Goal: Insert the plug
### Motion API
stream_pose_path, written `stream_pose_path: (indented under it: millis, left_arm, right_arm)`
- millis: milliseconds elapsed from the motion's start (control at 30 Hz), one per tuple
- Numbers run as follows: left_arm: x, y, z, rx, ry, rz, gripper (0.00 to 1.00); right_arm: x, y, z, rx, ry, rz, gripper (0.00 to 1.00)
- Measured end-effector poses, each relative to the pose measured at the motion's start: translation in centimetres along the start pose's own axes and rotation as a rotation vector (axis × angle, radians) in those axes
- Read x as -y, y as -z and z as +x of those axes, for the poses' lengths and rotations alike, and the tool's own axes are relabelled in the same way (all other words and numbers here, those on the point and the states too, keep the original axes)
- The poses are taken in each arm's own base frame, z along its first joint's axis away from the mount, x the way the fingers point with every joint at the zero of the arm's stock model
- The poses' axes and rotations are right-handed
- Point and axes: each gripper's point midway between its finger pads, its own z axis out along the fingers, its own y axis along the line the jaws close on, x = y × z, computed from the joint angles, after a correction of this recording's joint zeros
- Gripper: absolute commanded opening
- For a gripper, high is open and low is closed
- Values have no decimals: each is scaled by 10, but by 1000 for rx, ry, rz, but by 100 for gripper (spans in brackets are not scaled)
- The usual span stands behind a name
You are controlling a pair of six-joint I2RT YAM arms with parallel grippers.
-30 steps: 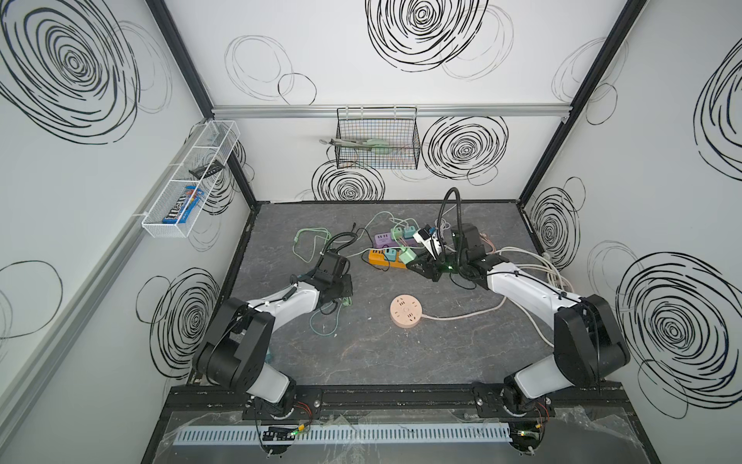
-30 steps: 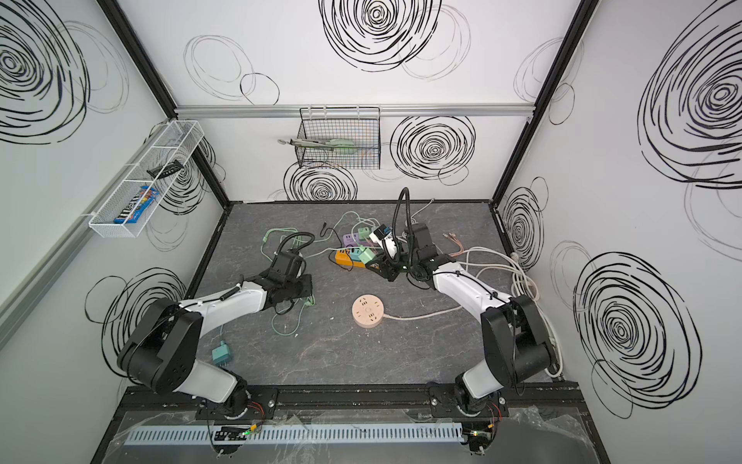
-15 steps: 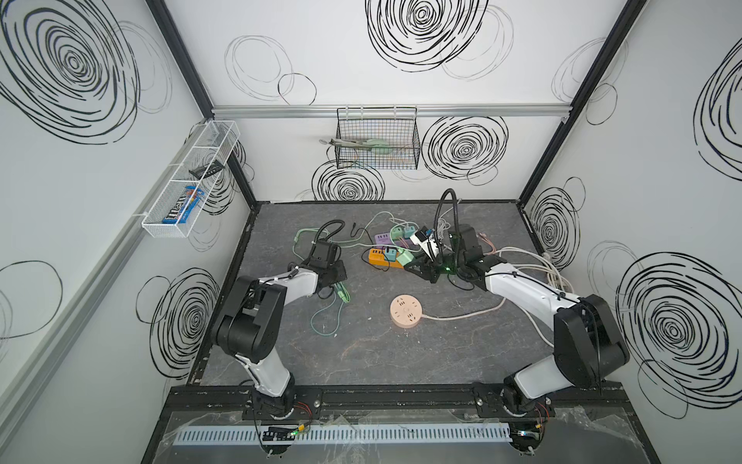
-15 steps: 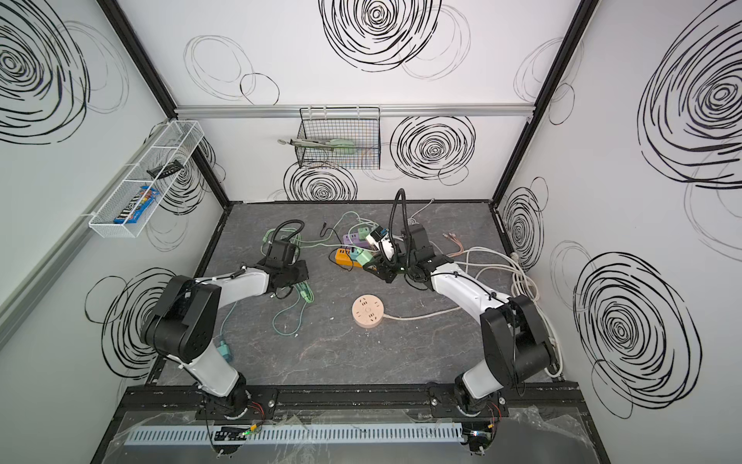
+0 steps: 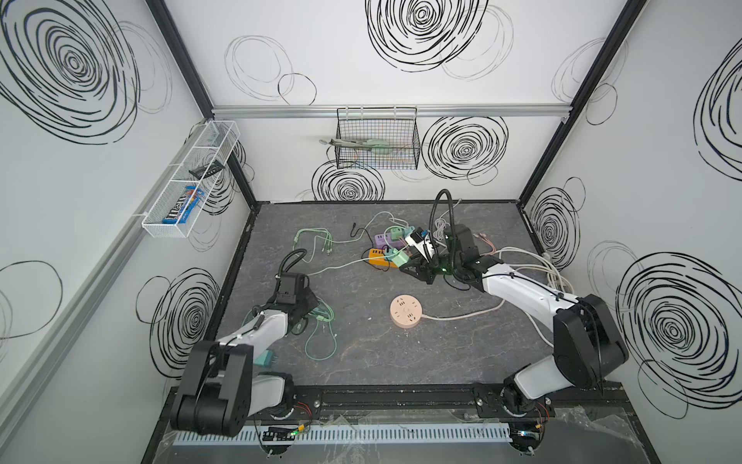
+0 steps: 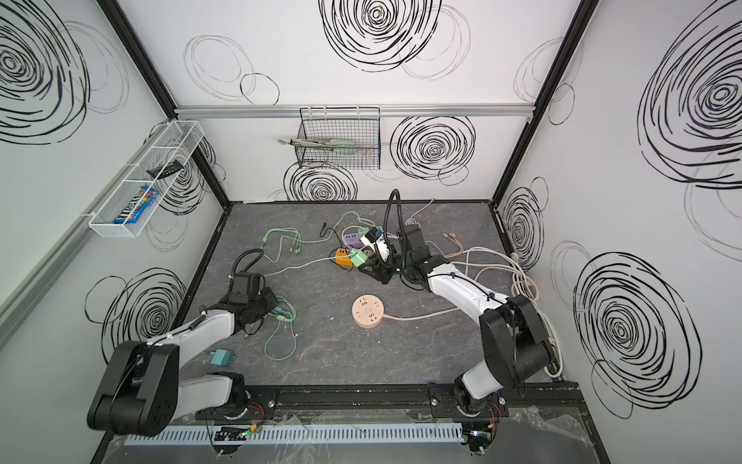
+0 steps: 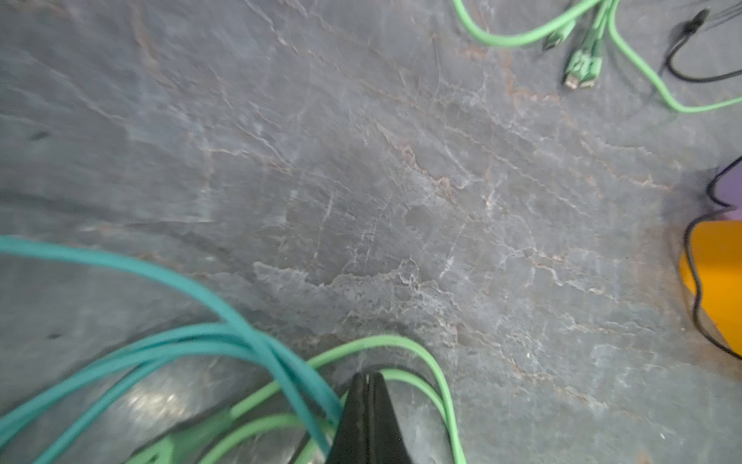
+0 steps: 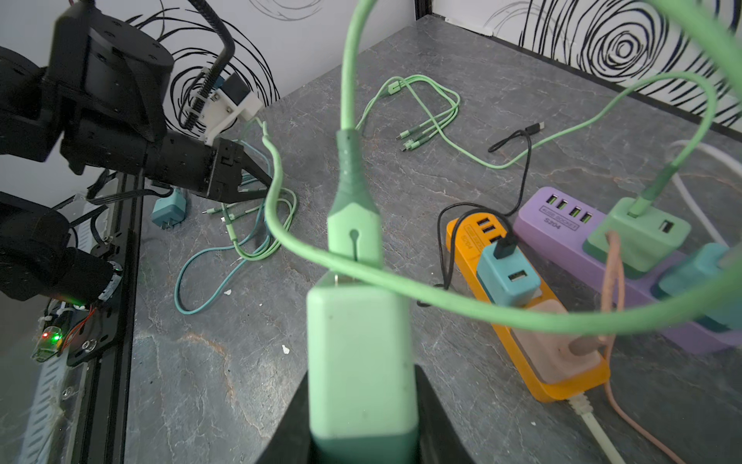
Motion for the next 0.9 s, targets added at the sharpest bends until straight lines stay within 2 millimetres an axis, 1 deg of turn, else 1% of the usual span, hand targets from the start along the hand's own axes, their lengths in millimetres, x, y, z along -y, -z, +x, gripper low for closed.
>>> stream_pose_path:
  millis: [67,100,167,200,267,333,367,433,500,533,600,667,733,800,900]
  left_arm:
    - [14,17,-13,34,-12,29,0]
    - [25,26,-21,53,-25,46,0]
    - [54,48,-42,100,-61,92,0]
    - [73,62,-54,130,-87,120,0]
    - [113,94,-76,193,-141,189,0]
    - [153,133,-97,258,-193,268,0]
    - [168,149,-103,282,-211,300,0]
    - [200,190,-118,341,-255,375,0]
    - [221,221,-127,384,-285,430,0]
    - [228,234,-131,402,-298,450,0]
    - [235,255,-138,433,-314,473,0]
    - [238,266,-145,453,-325,485,0]
    - [241,270,-150,457,-335,492,0]
    - [239,261,-153,448,-344,477,0]
    - [230,233,-167,430,-336,416,0]
  right_arm:
    - [-1,0,-4,18,18,7,0]
    - [-2,1,-5,25,24,14,0]
    - [-4,6,-7,42,39,34,0]
    - [-5,9,-10,53,46,48,0]
    - [-4,15,-17,77,61,75,0]
    - [-3,23,-28,109,76,109,0]
    - [-3,26,-32,122,84,120,0]
    - [-3,32,-41,151,95,142,0]
    - [-3,37,-47,171,102,158,0]
    - [-3,40,-49,179,103,166,0]
    - [-3,43,-52,190,103,177,0]
    - [-3,47,-55,201,100,190,0]
    - [-2,50,-59,216,98,204,0]
    - [-2,53,-62,230,97,215,0]
    - [-2,55,-64,248,93,217,0]
